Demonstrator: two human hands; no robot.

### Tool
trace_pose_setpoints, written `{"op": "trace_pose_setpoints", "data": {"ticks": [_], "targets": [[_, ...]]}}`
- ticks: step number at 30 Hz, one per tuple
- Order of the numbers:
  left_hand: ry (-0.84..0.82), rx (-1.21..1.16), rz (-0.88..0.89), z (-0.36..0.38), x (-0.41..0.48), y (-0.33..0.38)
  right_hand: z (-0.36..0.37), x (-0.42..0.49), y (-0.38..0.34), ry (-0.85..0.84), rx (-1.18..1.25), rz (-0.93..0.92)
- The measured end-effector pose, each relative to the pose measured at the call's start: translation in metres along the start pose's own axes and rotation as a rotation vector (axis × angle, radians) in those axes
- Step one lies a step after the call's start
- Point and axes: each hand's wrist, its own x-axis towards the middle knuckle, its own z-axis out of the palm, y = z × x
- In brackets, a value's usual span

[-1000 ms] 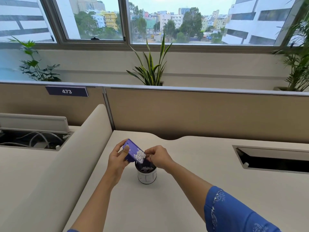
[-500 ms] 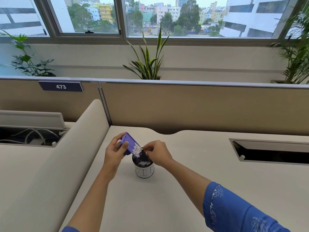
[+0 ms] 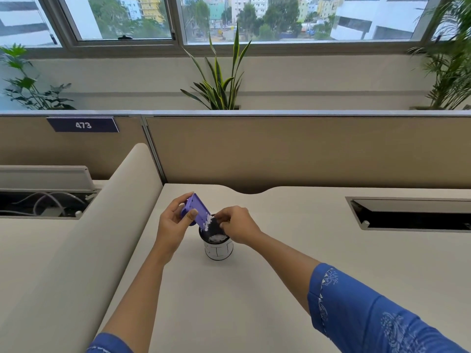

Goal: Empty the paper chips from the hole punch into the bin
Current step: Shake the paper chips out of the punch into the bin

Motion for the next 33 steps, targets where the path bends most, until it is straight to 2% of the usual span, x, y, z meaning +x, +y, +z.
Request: {"op": "trace_pose_setpoints", "data": {"ticks": [11, 26, 33], "targets": [[-0.034, 0.07, 0.046, 0.004, 0.0, 0.003, 0.003, -0.012, -0.007, 0.015, -0.001, -0.121], [-0.073, 0.1, 0.071, 0.005, -0.002, 0.007, 0.003, -0.008, -0.003, -0.054, -0.188, -0.084], [-0.077, 0.109, 0.082, 0.007, -0.002, 0.007, 0.002, -0.008, -0.002, 0.011, -0.173, -0.073]]}}
